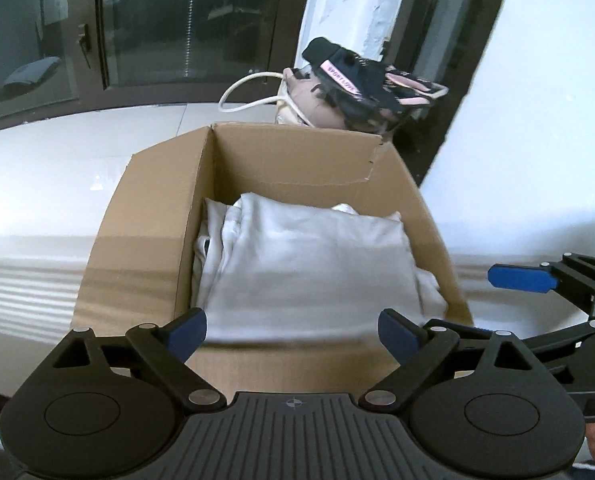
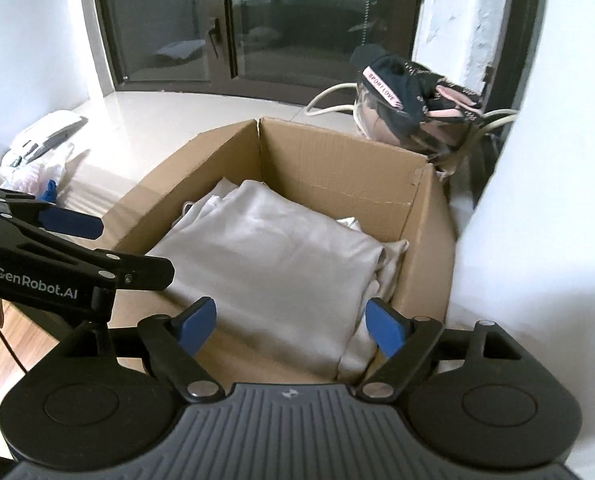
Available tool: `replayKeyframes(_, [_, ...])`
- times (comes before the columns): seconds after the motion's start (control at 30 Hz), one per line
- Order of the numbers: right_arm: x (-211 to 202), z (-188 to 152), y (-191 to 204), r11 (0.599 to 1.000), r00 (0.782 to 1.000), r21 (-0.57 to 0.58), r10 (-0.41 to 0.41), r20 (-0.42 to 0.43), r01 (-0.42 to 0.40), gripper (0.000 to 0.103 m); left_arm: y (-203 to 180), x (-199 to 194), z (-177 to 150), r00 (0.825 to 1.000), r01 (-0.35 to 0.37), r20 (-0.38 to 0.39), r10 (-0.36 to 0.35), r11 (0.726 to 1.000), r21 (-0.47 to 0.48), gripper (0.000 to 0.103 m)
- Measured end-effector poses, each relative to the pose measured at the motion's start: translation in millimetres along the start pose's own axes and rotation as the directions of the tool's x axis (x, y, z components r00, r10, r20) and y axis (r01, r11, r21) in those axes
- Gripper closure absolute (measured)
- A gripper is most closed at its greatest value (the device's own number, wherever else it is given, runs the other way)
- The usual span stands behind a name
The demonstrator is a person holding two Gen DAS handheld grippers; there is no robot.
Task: Fold clothes
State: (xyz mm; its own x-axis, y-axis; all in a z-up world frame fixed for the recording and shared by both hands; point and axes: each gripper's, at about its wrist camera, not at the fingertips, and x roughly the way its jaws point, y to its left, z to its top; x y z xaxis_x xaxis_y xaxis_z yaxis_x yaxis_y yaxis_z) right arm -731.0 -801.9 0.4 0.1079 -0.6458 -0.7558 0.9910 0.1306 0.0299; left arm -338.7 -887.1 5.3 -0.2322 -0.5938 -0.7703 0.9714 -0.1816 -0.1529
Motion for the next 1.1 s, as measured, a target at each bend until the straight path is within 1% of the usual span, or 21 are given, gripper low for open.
replayKeyframes(0.1, [-21,-15,13,1.0,1.0,0.002,-0.015,0.011,0.015,0.015,-6,-20,-15,1.0,0.007,0.014,-0.007,1.0,0.014,0.009])
replayKeyframes(0.23, [-47,-42,33,1.0,0.999,0.015,-0.026,0.022,0.026,0.013,-8,-45,-44,1.0,0.02,0.016,-0.02,1.0,0.018,0.008])
replayKeyframes(0.43, [-86,-81,62,0.999,0.998,0.033,-0.043,0.039,0.042,0.012,-5,-84,-88,1.0,0.0,0.029,-0.001,1.0,0.025,0.007])
replayKeyframes(0.53, [-103,-100,77,0.998,0.997,0.038,-0.052,0.05,0.05,0.011,-3,-101,-109,0.999,0.0,0.033,-0.001,1.0,0.017,0.005])
replayKeyframes(0.6, [-113,-112,87,0.998,0.997,0.041,-0.058,0.059,0.056,0.009,-1,-112,-122,0.999,-0.002,0.039,0.002,1.0,0.007,0.002])
replayKeyframes(0.63, [-118,-118,92,0.998,0.996,0.04,-0.059,0.062,0.057,0.008,-4,-117,-129,0.999,-0.011,0.042,0.011,1.0,0.004,0.0])
replayKeyframes(0.73, [-130,-133,106,0.997,0.996,0.034,-0.065,0.068,0.062,0.004,-4,-131,-148,0.998,-0.05,0.048,0.05,0.999,-0.01,0.0])
replayKeyframes(0.83, [-141,-147,120,0.997,0.995,0.024,-0.075,0.067,0.073,0.003,-3,-142,-162,0.994,-0.099,0.039,0.101,0.994,-0.042,0.0])
replayKeyframes(0.97, [-146,-159,132,0.997,0.994,0.014,-0.083,0.068,0.082,0.001,3,-162,-180,0.988,-0.134,0.06,0.139,0.987,-0.089,0.0])
replayKeyframes(1.1, [-145,-165,145,0.997,0.994,-0.022,-0.079,0.069,0.081,0.001,15,-180,-198,0.98,-0.173,0.069,0.184,0.975,-0.138,0.0])
